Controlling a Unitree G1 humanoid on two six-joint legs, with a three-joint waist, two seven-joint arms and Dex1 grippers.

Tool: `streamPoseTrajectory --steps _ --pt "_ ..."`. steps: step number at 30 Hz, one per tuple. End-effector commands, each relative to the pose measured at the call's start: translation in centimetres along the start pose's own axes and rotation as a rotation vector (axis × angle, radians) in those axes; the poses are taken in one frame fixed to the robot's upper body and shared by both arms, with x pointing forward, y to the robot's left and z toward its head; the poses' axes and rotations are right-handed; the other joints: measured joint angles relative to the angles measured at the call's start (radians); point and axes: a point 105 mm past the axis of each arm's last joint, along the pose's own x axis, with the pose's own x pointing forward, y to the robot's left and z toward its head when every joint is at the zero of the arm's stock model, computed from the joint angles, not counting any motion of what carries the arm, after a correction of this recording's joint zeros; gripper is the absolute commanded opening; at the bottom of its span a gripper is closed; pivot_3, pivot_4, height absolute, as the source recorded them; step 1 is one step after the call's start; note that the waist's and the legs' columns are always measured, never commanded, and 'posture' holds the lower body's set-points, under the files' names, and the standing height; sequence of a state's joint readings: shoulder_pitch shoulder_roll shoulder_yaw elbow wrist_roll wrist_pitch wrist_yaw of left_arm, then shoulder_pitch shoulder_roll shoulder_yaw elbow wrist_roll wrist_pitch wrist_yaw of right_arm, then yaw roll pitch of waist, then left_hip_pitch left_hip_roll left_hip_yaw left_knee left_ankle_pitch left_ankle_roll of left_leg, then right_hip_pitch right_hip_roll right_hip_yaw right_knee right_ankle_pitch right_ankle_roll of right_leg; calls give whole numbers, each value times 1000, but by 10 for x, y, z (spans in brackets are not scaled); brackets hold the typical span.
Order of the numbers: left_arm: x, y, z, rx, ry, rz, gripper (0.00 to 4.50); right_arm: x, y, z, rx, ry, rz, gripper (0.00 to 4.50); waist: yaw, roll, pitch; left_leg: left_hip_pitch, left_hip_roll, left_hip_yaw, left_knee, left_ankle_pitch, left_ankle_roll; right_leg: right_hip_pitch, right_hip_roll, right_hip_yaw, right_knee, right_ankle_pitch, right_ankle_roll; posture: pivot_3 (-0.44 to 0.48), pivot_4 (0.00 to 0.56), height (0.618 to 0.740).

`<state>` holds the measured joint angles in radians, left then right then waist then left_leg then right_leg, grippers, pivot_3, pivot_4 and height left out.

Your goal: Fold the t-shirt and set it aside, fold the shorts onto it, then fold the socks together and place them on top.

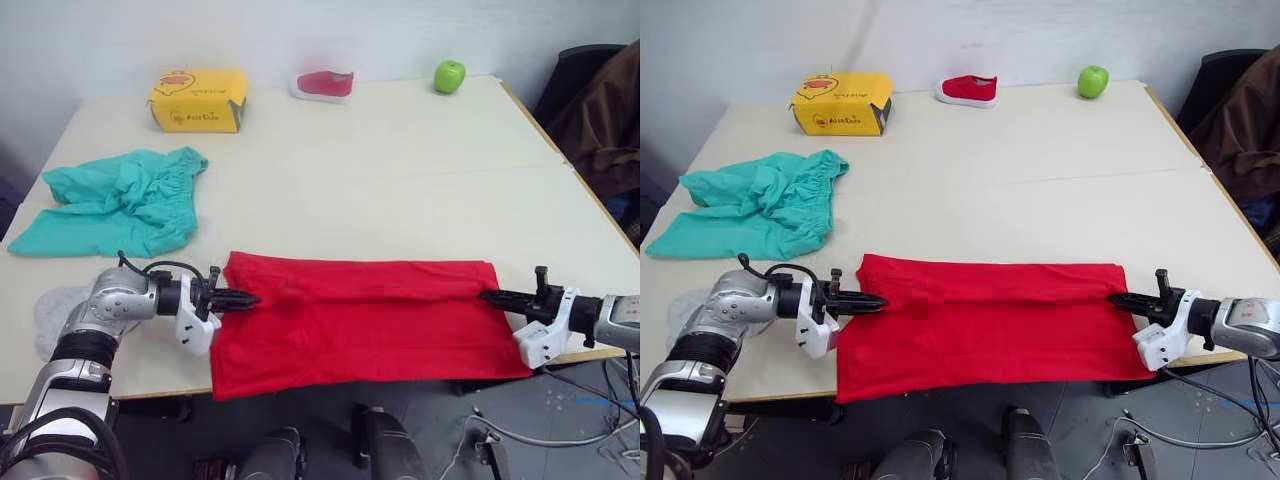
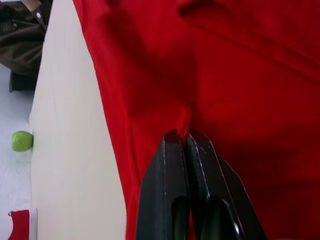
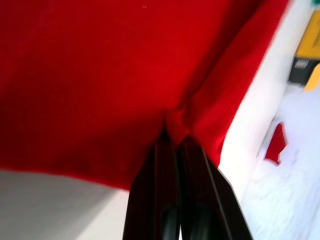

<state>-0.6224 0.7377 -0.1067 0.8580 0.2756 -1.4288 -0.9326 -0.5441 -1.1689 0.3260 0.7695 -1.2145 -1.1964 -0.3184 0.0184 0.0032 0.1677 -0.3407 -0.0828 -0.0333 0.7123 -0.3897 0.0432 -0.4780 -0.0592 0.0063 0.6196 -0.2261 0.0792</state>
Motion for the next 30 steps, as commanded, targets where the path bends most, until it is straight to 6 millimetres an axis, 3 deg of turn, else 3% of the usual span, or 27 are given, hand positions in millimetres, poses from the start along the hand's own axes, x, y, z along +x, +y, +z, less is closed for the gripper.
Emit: streamPoseTrajectory --steps 1,6,9,17,20,21,23,26,30 --pt "-7 6 -7 7 39 34 0 -6 13 -6 -26 17 36 39 0 0 0 6 0 0 -3 0 1 4 0 1 -2 0 0 0 150 740" --pt "-1 3 -12 -99 52 66 0 -4 7 -5 -10 -19 11 39 -6 -1 -1 12 0 1 -12 1 4 12 0 1 -7 2 3 0 150 740" --pt "-3 0 -9 -167 37 75 685 -8 6 -3 30 -43 22 656 -15 -1 -1 12 0 1 -14 1 5 12 0 1 -10 2 3 0 150 740" --pt "-33 12 23 -387 -16 74 3142 -39 -29 -6 213 -78 -32 3343 -30 -1 -1 12 4 0 -15 0 4 12 2 0 -13 2 3 0 150 740" --pt "-54 11 23 -545 43 37 4029 -50 -32 -10 266 -70 -10 4354 -39 -1 0 14 4 0 -15 0 5 15 2 1 -15 2 3 0 150 740" --pt "-62 8 21 -618 77 16 4379 -53 -31 -12 289 -56 5 4500 -43 -2 0 15 5 0 -15 -1 5 16 3 1 -15 2 3 0 150 740" --pt "-73 10 19 -787 110 -1 4447 -48 -44 -25 469 68 -12 4500 -42 -3 0 16 6 0 -16 -1 5 17 4 1 -15 1 2 0 150 740" --pt "-75 31 13 -1042 78 101 4447 -32 -85 -9 973 -97 -115 4500 -42 -1 0 14 9 -3 -15 -3 7 16 3 0 -13 0 0 0 150 740" --pt "-67 63 14 -1320 -64 180 4481 -16 -115 4 1264 -215 -155 4322 -40 1 1 15 9 -4 -11 -8 14 17 3 -1 -11 1 1 0 150 740"
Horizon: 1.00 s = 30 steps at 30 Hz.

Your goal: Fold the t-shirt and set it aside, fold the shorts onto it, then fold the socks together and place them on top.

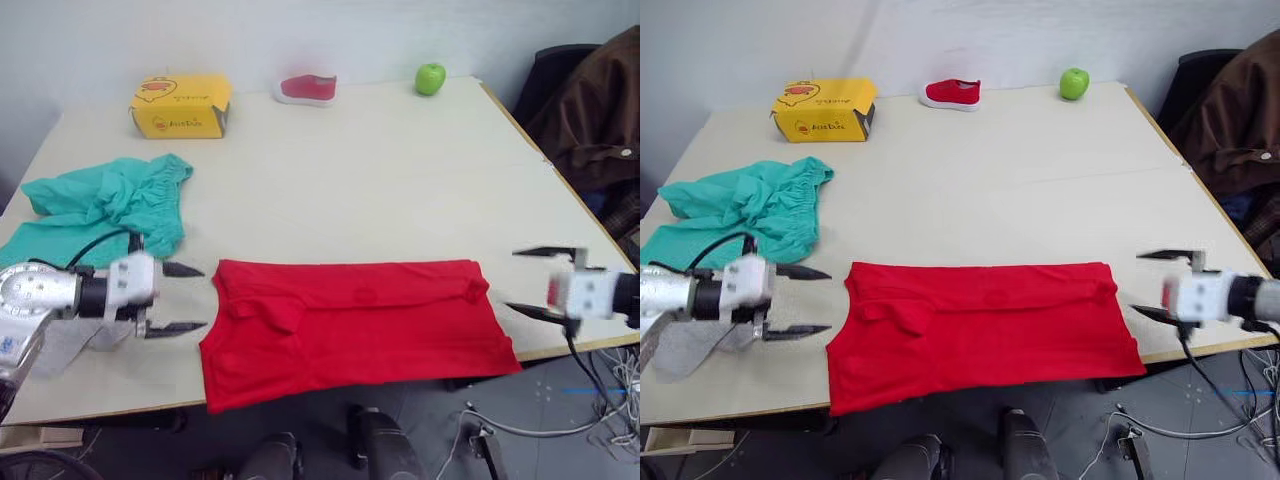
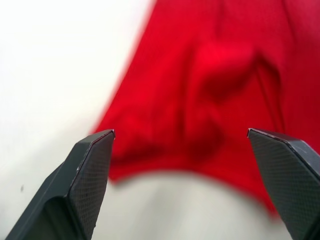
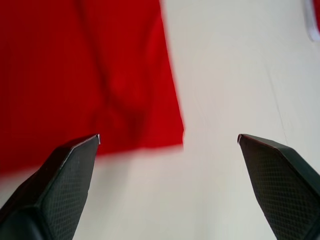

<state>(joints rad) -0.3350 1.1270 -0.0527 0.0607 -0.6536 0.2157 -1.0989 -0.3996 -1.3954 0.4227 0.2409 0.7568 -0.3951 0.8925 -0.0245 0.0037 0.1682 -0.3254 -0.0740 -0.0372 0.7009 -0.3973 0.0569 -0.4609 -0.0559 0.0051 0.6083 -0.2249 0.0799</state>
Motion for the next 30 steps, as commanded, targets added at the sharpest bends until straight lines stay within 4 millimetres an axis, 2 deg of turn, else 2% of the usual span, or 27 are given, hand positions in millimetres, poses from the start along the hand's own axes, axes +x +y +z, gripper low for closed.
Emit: streamPoseTrajectory --steps 1,3,5,8,11,13,15,17,20,22,25,26,28,30 --pt "3 10 31 -210 -135 3 4295 10 -10 25 211 -81 -32 4121 7 0 0 1 0 -1 -1 -1 -2 0 1 -1 0 0 -1 0 150 740" --pt "11 18 53 -252 -230 -1 3920 23 -5 27 296 -82 -20 3596 22 0 0 0 1 -3 -1 0 -7 0 2 -3 -2 -1 -1 0 150 740" --pt "29 16 61 -298 -238 -62 3358 37 2 23 375 -59 -7 2958 33 -1 0 -6 1 -4 1 3 -12 -5 3 -4 -2 -1 -1 0 150 740" --pt "58 4 52 -272 -131 -154 2351 55 19 14 390 3 46 1838 47 0 0 -15 -1 -4 5 3 -13 -13 1 -5 -1 -1 -1 0 150 740" --pt "92 9 31 -260 -23 -118 1382 72 30 -2 424 77 41 784 53 0 -1 -25 -2 -5 13 3 -13 -20 0 -7 2 0 -1 0 150 740" --pt "106 14 16 -253 39 -82 735 78 31 -12 452 124 5 52 53 0 -1 -29 -2 -7 18 2 -13 -20 0 -9 2 2 0 0 150 740" --pt "120 20 -2 -254 106 -45 115 80 34 -29 465 199 -34 0 52 0 -1 -29 -3 -6 20 3 -13 -19 0 -9 2 3 0 0 150 740" --pt "126 29 -16 -245 156 12 51 74 35 -44 482 274 -73 0 52 0 -1 -28 -3 -7 20 3 -13 -19 0 -9 2 4 0 0 150 740" --pt "123 41 -43 -245 213 101 51 56 32 -67 519 359 -162 0 55 -1 -4 -27 -3 -7 20 3 -13 -18 -1 -9 2 4 0 0 150 740" --pt "119 45 -53 -233 235 117 51 43 24 -83 528 415 -229 0 54 -1 -12 -26 -3 -7 19 3 -13 -17 -1 -9 1 4 0 0 150 740" --pt "112 53 -56 -210 236 141 51 17 7 -107 520 509 -339 0 53 -2 -17 -22 -3 -7 19 3 -13 -13 -1 -9 -1 4 0 0 150 740" --pt "109 56 -55 -206 227 153 51 10 2 -114 520 529 -376 0 52 -2 -18 -15 -3 -7 17 3 -13 -5 -1 -9 -5 4 0 0 150 740" --pt "105 61 -49 -214 191 176 51 0 -8 -118 534 516 -442 0 49 -2 -18 -1 -2 -8 11 3 -12 9 0 -9 -10 4 -1 0 150 740" --pt "101 62 -46 -223 164 183 51 -1 -16 -111 556 445 -471 0 47 -2 -18 7 -1 -8 4 3 -11 16 0 -8 -13 4 -1 0 150 740"
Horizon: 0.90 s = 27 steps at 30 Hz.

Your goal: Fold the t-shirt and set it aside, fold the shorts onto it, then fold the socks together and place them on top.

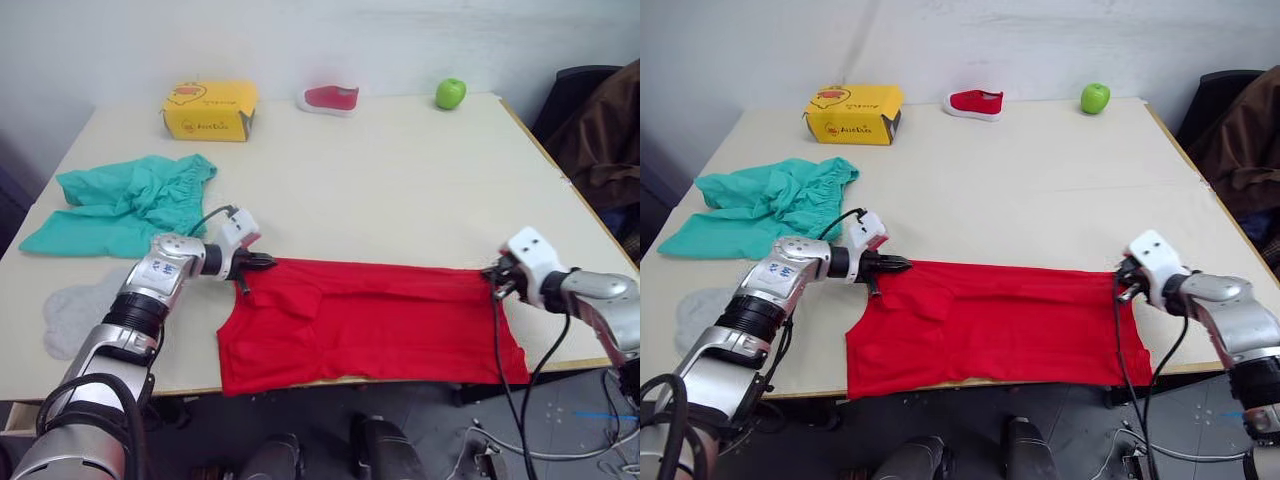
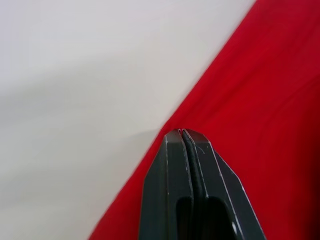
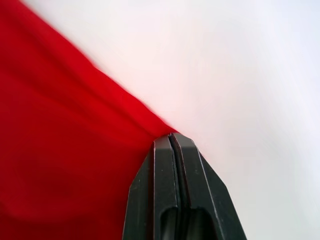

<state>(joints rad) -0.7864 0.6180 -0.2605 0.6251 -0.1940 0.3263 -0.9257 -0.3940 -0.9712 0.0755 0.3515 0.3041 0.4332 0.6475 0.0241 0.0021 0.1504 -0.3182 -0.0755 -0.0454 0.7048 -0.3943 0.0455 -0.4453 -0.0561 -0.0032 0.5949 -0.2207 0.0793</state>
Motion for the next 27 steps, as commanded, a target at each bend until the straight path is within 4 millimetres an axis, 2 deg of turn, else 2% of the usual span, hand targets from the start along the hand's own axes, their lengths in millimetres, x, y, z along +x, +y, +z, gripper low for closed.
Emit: streamPoseTrajectory --steps 1,3,5,7,9,13,16,20,23,25,27 --pt "-13 5 -2 -14 -5 22 51 -8 -9 18 33 -109 -17 0 -2 0 0 0 0 1 -3 0 0 -1 0 1 0 0 0 0 150 740" --pt "-24 -1 20 14 -88 -35 51 -17 -3 44 2 -208 44 0 -7 0 0 -2 0 1 -5 1 -1 -5 1 1 3 0 0 0 150 740" --pt "-36 -12 44 7 -180 -96 51 -27 3 61 -11 -273 81 0 -12 0 0 -15 0 3 -3 2 -2 -19 1 3 6 0 0 0 150 740" --pt "-43 -23 58 -13 -228 -141 51 -33 7 69 14 -303 99 0 -13 0 0 -31 0 3 6 2 -3 -36 0 2 13 0 0 0 150 740" --pt "-45 -38 61 -13 -212 -194 51 -35 20 72 46 -312 145 0 -12 0 0 -39 0 1 12 2 -4 -41 0 0 16 0 0 0 150 740" --pt "-36 -62 34 -5 -68 -261 51 -30 62 62 72 -262 269 0 -2 1 0 -33 0 0 11 2 -4 -33 0 0 14 0 0 0 150 740" --pt "-32 -63 14 -28 15 -260 51 -22 74 44 74 -174 280 0 2 1 0 -33 -1 1 12 2 -3 -33 0 2 16 0 -1 0 150 740" --pt "-37 -59 -21 24 153 -239 51 -15 61 8 65 -30 190 0 2 0 0 -33 -1 1 11 2 -3 -34 0 2 15 0 -1 0 150 740" --pt "-61 -63 -34 -5 199 -286 51 -30 38 -10 21 45 134 0 1 1 0 -32 -1 1 10 2 -3 -33 0 1 14 0 -1 0 150 740" --pt "-76 -66 -34 -36 196 -315 51 -40 26 -10 18 42 114 0 1 1 0 -32 -1 1 9 2 -3 -33 0 1 13 0 -1 0 150 740" --pt "-88 -69 -20 -92 127 -355 51 -43 20 2 26 -21 103 0 2 0 0 -32 -1 0 9 2 -2 -33 -1 1 12 0 -1 0 150 740"
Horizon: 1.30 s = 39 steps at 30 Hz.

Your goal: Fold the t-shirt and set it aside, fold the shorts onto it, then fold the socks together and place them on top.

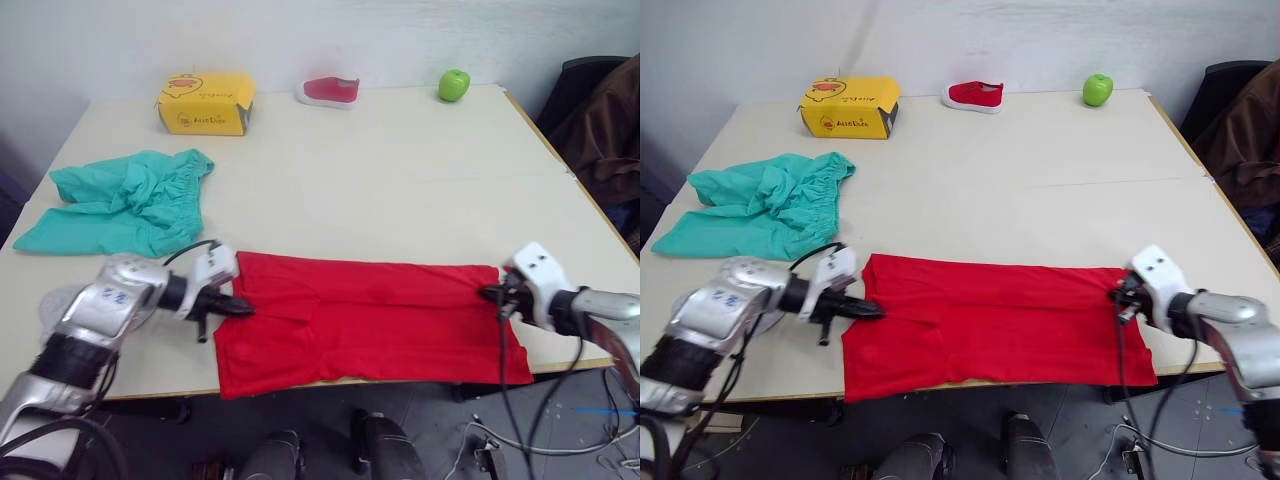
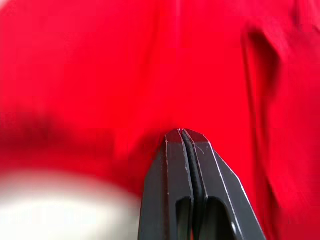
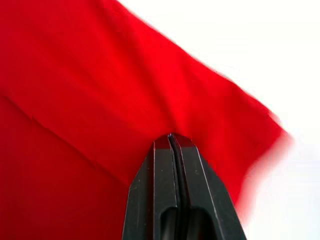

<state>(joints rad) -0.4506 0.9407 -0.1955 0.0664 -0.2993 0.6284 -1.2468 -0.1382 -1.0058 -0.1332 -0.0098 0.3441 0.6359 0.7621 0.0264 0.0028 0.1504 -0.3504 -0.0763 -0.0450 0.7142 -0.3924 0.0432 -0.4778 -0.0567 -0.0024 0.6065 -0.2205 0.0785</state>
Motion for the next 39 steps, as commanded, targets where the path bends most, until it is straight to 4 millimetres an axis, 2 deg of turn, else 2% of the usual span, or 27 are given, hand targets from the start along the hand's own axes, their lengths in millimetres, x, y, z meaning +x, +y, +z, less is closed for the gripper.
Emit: streamPoseTrajectory --steps 1,5,6,8,9,11,14,17,19,21,23,25,30,32,34,35,37,39 --pt "-20 -14 26 -40 -130 -92 51 -8 -10 19 12 -91 -17 0 -1 0 0 0 0 0 1 0 0 0 0 0 -1 0 0 0 150 740" --pt "-31 -16 58 -67 -275 -123 51 -10 -11 49 58 -203 4 0 -3 0 1 0 0 1 1 0 1 -1 0 1 0 0 0 0 150 740" --pt "-33 -15 73 -73 -332 -132 51 -9 -9 60 59 -230 15 0 -3 0 1 -1 0 1 1 0 1 -1 0 1 0 0 0 0 150 740" --pt "-29 -10 98 -56 -398 -134 51 1 3 78 46 -266 68 0 -2 0 1 -1 0 0 1 0 1 -1 0 0 3 0 0 0 150 740" --pt "-22 -5 102 -32 -387 -113 51 6 10 83 43 -269 95 0 -2 0 1 -1 0 0 2 0 1 -1 0 -1 3 0 0 0 150 740" --pt "0 10 97 22 -308 -31 51 18 21 83 37 -248 126 0 -3 1 1 -1 0 0 1 0 1 -1 0 -1 2 0 0 0 150 740" --pt "32 38 86 57 -229 94 51 32 32 69 21 -171 147 0 0 1 1 -1 -1 0 0 0 0 -2 0 -1 1 0 0 0 150 740" --pt "51 57 69 95 -154 173 51 32 38 48 18 -100 163 0 1 1 1 -4 -1 0 1 0 0 -4 0 -2 2 0 0 0 150 740" --pt "54 63 51 156 -77 202 51 25 39 35 12 -61 172 0 2 1 1 -4 -1 0 2 0 0 -4 0 -2 2 0 0 0 150 740" --pt "52 68 43 173 -60 222 51 18 33 26 5 -33 152 0 1 0 0 -1 -1 -1 2 0 0 0 -1 -3 0 0 0 0 150 740" --pt "43 71 41 159 -86 241 51 10 22 16 -9 -5 113 0 0 0 0 1 -2 0 2 0 0 1 -1 -2 -1 0 0 0 150 740" --pt "33 71 47 153 -143 244 51 3 10 14 -15 -7 72 0 0 0 0 2 -2 0 2 0 0 2 -1 -1 -1 0 0 0 150 740" --pt "-6 35 95 226 -400 112 51 -15 1 72 -63 -217 137 0 -17 1 2 -2 -1 3 1 0 0 -5 0 2 6 0 0 0 150 740" --pt "-19 17 110 287 -461 67 51 -17 -4 84 -95 -206 162 0 -17 1 3 -3 -1 2 2 0 0 -6 -1 1 5 0 0 0 150 740" --pt "-27 2 121 347 -500 43 437 -14 -10 90 -121 -180 189 369 -15 1 3 -3 -1 1 1 0 0 -4 -1 1 4 0 0 0 150 740" --pt "-31 -10 125 363 -511 -22 660 -10 -11 93 -134 -159 214 613 -15 1 3 -2 -1 1 1 0 0 -3 -1 0 2 0 0 0 150 740" --pt "-37 -30 131 353 -528 -144 1241 -1 -11 95 -161 -111 262 1257 -13 1 3 -2 0 0 0 0 0 -2 -1 -1 0 0 0 0 150 740" --pt "-37 -39 136 377 -532 -176 1918 9 -13 94 -180 -60 291 1996 -8 1 3 -2 -1 0 0 0 0 -2 -1 -1 0 0 0 0 150 740"
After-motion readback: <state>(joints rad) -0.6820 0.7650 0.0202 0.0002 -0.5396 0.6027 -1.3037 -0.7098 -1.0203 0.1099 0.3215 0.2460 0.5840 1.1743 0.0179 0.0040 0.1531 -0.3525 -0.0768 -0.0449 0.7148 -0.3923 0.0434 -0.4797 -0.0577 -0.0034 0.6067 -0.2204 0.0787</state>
